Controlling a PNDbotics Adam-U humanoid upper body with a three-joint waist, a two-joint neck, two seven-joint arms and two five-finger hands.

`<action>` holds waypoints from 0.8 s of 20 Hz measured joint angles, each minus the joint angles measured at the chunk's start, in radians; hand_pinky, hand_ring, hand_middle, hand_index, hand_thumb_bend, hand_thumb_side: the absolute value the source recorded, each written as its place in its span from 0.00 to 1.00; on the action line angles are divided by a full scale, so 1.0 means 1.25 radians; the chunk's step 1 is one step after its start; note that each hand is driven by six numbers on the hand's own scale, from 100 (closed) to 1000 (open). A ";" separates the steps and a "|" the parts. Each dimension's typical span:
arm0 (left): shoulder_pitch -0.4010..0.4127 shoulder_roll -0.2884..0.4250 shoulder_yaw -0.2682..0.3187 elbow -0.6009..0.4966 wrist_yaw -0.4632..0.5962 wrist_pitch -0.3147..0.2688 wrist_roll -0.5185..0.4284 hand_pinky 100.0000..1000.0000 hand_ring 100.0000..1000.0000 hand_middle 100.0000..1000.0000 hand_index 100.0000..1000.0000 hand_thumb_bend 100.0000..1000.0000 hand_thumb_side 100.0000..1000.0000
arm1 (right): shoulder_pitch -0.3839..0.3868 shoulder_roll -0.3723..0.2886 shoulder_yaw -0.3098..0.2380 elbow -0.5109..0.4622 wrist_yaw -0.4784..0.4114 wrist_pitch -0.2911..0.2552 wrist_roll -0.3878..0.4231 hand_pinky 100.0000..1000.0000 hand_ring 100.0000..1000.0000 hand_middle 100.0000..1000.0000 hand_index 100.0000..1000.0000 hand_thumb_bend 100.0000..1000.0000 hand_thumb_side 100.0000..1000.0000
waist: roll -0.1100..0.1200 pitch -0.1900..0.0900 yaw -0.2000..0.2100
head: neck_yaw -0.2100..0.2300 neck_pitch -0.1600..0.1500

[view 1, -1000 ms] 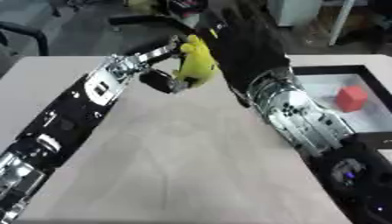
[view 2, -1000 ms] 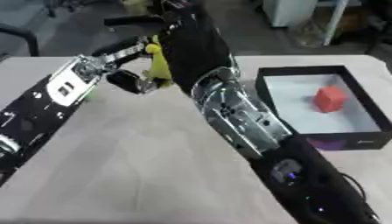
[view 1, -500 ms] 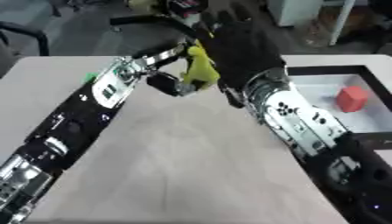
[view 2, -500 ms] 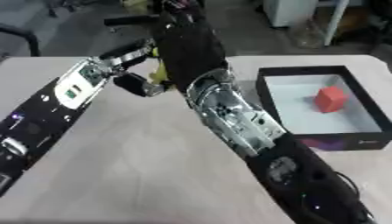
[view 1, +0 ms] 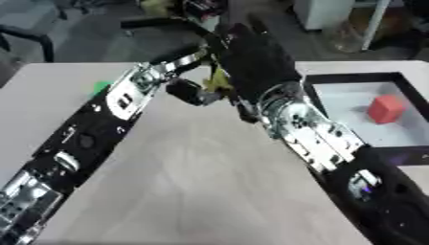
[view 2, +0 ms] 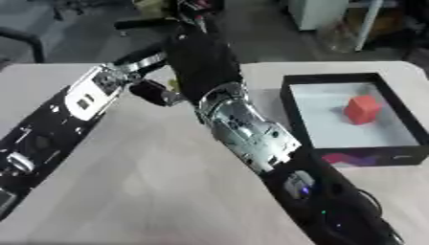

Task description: Pick up the objects with one hand, pass them to the other hand, and then place them into the box on the other side of the table.

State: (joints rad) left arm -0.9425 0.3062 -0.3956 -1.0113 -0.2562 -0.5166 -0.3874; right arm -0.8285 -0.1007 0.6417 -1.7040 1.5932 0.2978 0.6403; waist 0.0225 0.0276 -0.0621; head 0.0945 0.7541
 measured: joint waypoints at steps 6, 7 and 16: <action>0.000 0.000 0.002 -0.005 -0.018 -0.010 0.013 0.60 0.36 0.28 0.37 0.04 0.09 | 0.003 0.004 0.005 0.026 -0.042 0.047 0.021 1.00 0.87 0.87 0.94 0.18 0.01 | 0.000 0.000 0.000 | 0.000 0.000; 0.000 0.000 0.002 -0.005 -0.021 -0.011 0.015 0.60 0.36 0.28 0.38 0.04 0.09 | 0.004 0.004 0.005 0.030 -0.048 0.055 0.026 1.00 0.86 0.86 0.94 0.17 0.00 | 0.000 0.000 0.000 | 0.000 0.000; 0.000 0.000 0.001 -0.005 -0.030 -0.016 0.017 0.60 0.36 0.29 0.38 0.04 0.09 | 0.004 0.004 0.004 0.052 -0.075 0.105 0.046 1.00 0.70 0.61 0.65 0.04 0.00 | 0.000 0.000 -0.001 | -0.007 0.000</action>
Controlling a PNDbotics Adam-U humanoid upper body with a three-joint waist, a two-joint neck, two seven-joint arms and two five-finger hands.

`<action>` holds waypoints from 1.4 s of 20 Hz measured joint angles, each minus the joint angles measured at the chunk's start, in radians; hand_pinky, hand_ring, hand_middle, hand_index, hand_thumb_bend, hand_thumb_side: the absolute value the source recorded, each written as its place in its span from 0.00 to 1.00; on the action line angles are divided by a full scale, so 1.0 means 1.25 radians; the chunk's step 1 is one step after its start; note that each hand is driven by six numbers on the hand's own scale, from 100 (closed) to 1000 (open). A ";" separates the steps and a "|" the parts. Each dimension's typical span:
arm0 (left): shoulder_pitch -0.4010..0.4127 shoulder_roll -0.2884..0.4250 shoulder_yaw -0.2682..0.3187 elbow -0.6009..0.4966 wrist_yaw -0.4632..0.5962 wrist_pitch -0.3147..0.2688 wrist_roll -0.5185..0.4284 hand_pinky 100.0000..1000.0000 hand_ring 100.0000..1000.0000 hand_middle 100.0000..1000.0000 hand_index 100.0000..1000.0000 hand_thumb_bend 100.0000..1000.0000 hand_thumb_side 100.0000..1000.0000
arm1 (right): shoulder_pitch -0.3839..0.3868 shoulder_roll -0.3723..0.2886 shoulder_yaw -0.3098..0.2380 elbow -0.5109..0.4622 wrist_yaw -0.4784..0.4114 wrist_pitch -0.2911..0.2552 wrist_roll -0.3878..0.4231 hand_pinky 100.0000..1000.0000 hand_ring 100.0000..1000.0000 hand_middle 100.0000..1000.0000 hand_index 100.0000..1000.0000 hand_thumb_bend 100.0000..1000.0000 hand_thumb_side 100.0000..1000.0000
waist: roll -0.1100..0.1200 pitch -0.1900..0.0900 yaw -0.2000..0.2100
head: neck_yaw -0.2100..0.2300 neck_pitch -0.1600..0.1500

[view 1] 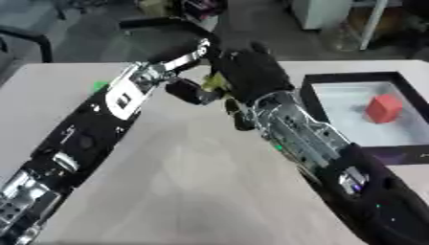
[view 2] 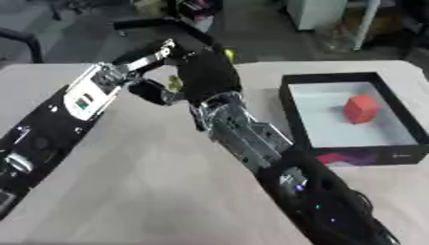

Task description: Pick up the objects with one hand, pass them to the other hand, and then place them into the box on the other side of the table.

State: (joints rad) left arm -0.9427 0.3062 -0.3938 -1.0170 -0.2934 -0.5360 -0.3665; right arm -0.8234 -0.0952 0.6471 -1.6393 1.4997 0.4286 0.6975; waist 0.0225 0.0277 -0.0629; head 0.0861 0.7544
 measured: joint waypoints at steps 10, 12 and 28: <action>0.000 0.000 -0.001 0.000 0.002 -0.002 -0.003 0.60 0.36 0.29 0.38 0.03 0.09 | 0.001 0.000 0.000 0.006 0.001 0.023 -0.066 1.00 0.50 0.30 0.34 0.00 0.00 | 0.000 0.000 -0.002 | -0.009 -0.001; 0.000 0.000 -0.001 0.000 0.002 -0.002 -0.003 0.60 0.37 0.29 0.38 0.02 0.09 | 0.002 0.001 0.000 0.011 0.000 0.027 -0.074 1.00 0.43 0.25 0.32 0.00 0.00 | 0.000 0.000 -0.002 | -0.012 -0.001; -0.002 0.004 0.015 -0.010 0.016 -0.004 -0.033 0.68 0.48 0.42 0.54 0.07 0.14 | 0.025 0.012 -0.060 0.082 -0.015 0.095 -0.150 1.00 0.14 0.15 0.27 0.00 0.00 | -0.005 0.000 -0.008 | -0.028 -0.013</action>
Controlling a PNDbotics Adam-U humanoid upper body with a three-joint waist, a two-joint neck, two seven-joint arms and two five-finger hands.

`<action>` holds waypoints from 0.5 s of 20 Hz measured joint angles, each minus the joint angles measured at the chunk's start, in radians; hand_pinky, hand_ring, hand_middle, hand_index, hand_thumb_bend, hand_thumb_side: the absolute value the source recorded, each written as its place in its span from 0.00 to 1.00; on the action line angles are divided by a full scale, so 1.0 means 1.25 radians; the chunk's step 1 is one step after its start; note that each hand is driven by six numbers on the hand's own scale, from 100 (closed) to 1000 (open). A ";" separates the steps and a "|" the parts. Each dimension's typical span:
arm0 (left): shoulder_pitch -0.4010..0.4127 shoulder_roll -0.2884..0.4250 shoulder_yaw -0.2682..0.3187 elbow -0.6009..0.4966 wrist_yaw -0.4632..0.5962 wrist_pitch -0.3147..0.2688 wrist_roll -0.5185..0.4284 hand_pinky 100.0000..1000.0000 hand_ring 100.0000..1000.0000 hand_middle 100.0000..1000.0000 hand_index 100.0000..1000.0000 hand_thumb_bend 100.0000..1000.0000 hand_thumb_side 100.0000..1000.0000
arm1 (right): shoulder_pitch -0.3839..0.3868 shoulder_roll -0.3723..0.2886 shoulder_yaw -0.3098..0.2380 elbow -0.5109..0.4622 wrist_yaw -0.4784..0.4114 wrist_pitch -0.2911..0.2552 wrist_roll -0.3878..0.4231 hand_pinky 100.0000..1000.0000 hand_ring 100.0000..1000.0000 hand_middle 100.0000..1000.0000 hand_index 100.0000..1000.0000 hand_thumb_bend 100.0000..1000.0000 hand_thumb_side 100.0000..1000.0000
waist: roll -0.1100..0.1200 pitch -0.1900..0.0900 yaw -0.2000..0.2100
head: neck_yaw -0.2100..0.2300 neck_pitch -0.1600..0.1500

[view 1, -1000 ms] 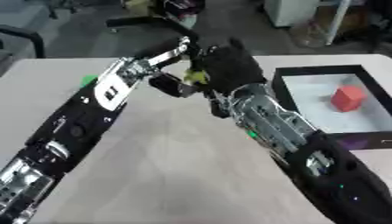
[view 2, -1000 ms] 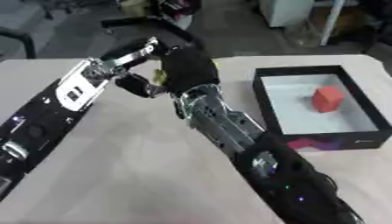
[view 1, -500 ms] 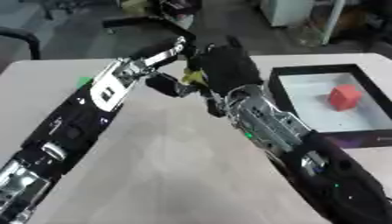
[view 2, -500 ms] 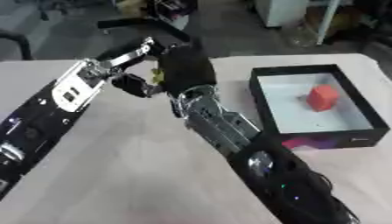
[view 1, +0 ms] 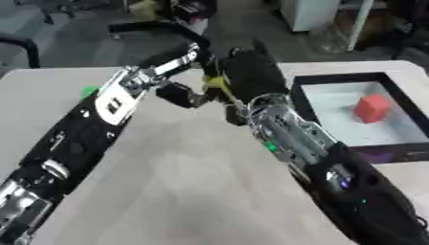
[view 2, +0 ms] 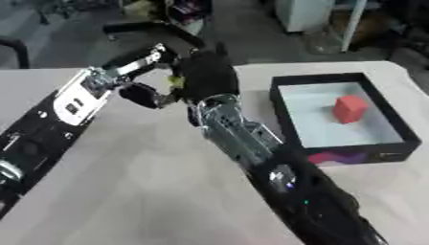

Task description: Pick up the objects with one hand, pass them to the other hand, and then place them into the box on the other side of the table.

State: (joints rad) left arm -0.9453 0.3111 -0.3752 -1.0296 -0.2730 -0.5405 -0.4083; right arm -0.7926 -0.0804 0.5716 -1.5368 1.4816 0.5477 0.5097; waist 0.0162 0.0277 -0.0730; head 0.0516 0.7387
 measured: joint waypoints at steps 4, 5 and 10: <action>-0.009 0.019 0.009 -0.011 0.007 -0.008 -0.016 0.70 0.52 0.46 0.58 0.12 0.14 | 0.009 -0.011 -0.028 0.051 0.013 0.026 -0.022 1.00 0.14 0.15 0.27 0.00 0.00 | 0.000 0.000 -0.001 | -0.004 -0.002; -0.011 0.023 0.011 -0.014 0.008 -0.011 -0.018 0.70 0.53 0.47 0.59 0.12 0.14 | 0.011 -0.012 -0.035 0.063 0.016 0.032 -0.027 1.00 0.14 0.15 0.27 0.00 0.00 | 0.000 0.000 -0.001 | -0.004 -0.002; -0.018 0.054 0.024 -0.036 0.016 -0.020 -0.014 0.72 0.55 0.50 0.63 0.15 0.14 | 0.015 -0.044 -0.092 0.130 0.058 0.073 -0.041 1.00 0.14 0.16 0.27 0.00 0.00 | 0.000 0.000 -0.003 | -0.007 -0.006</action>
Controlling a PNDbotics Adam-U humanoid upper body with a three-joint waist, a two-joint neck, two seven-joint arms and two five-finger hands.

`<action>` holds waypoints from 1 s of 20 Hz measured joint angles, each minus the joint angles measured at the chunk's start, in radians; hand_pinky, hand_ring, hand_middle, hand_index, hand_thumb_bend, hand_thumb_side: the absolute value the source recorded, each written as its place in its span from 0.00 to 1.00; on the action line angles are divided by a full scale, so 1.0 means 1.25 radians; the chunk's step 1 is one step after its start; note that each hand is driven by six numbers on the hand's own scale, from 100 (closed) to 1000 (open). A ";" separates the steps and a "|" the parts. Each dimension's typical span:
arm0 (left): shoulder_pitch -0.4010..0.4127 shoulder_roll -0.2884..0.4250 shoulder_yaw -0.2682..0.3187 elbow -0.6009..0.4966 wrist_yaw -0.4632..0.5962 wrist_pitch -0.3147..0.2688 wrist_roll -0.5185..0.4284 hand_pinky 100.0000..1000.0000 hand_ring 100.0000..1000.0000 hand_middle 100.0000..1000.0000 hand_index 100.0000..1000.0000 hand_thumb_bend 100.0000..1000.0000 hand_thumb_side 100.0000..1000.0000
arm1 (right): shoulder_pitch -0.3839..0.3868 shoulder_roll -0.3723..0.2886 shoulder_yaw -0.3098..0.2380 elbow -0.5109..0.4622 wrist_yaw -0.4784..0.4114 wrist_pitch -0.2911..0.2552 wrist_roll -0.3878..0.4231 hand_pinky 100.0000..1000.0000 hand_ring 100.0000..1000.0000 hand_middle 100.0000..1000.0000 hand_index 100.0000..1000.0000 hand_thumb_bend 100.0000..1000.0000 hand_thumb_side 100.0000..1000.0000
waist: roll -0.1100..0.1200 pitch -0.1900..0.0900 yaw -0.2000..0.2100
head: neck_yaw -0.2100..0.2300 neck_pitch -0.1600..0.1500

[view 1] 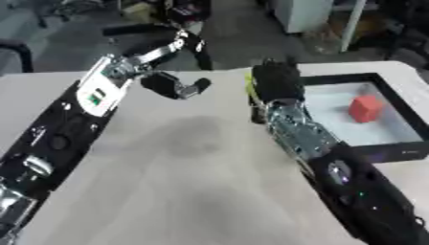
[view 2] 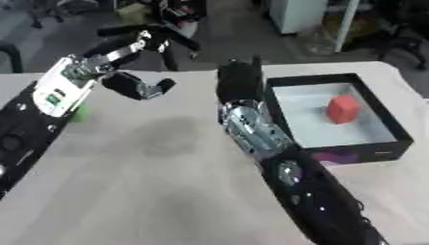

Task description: Pick up the objects with one hand, pass them to the other hand, and then place them into the box on the other side of the table.

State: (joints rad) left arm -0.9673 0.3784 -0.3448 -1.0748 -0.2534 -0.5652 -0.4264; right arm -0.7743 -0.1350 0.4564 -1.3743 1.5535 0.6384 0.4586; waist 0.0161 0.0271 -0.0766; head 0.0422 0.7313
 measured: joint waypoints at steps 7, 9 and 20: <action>0.092 0.108 0.057 -0.079 0.022 0.023 0.046 0.72 0.56 0.51 0.63 0.20 0.17 | 0.001 -0.114 -0.168 0.149 0.050 0.165 -0.113 1.00 0.63 0.65 0.87 0.04 0.28 | 0.000 0.000 0.012 | -0.015 -0.018; 0.137 0.146 0.085 -0.106 0.029 0.040 0.064 0.72 0.57 0.51 0.64 0.25 0.19 | -0.013 -0.142 -0.214 0.219 0.036 0.187 -0.130 1.00 0.89 0.93 1.00 0.20 0.57 | 0.000 0.000 0.015 | -0.023 -0.024; 0.287 0.255 0.234 -0.115 -0.025 0.116 0.147 0.72 0.58 0.53 0.66 0.44 0.36 | -0.012 -0.224 -0.279 0.225 -0.174 0.210 -0.217 0.67 0.91 0.95 1.00 0.11 0.64 | -0.010 0.005 0.022 | -0.034 -0.043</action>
State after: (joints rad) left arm -0.6091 0.6977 -0.0527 -1.2189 -0.2847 -0.4204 -0.2422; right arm -0.7890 -0.4152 0.1081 -1.0934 1.3366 0.9013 0.1871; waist 0.0041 0.0331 -0.0497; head -0.0005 0.6778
